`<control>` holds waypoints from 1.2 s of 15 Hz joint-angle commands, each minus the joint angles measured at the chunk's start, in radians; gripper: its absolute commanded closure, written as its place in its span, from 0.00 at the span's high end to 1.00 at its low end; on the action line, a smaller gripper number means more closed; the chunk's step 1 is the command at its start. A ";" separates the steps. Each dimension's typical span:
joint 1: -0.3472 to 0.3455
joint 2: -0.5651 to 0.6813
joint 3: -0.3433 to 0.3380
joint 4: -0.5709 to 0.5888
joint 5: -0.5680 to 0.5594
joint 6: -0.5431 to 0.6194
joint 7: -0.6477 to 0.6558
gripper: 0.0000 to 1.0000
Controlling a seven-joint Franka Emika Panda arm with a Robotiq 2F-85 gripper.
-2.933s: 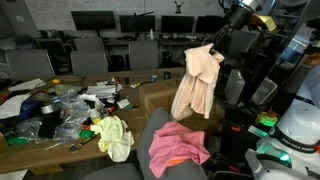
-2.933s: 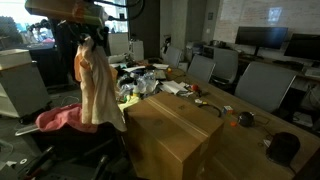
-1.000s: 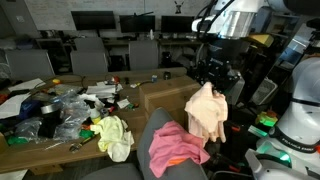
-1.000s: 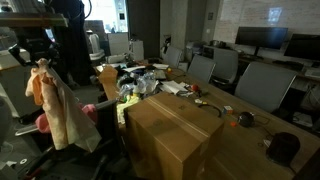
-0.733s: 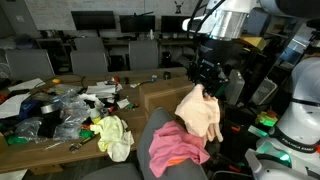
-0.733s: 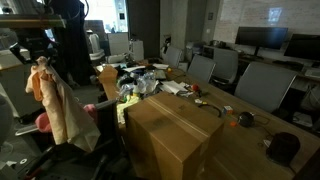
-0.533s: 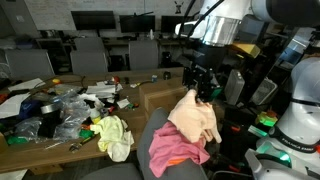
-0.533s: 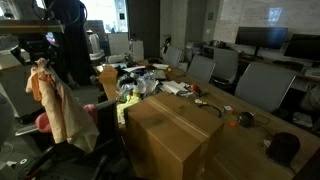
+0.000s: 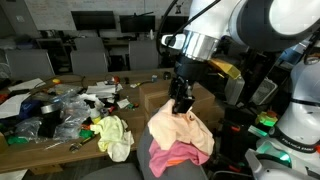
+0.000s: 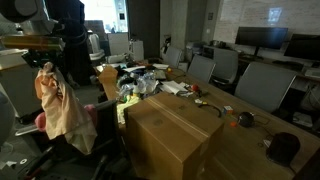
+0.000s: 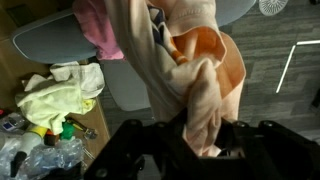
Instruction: Hang the shirts on the box on the back of the chair
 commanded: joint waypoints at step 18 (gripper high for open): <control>-0.153 0.222 0.079 0.011 -0.225 0.193 0.348 0.61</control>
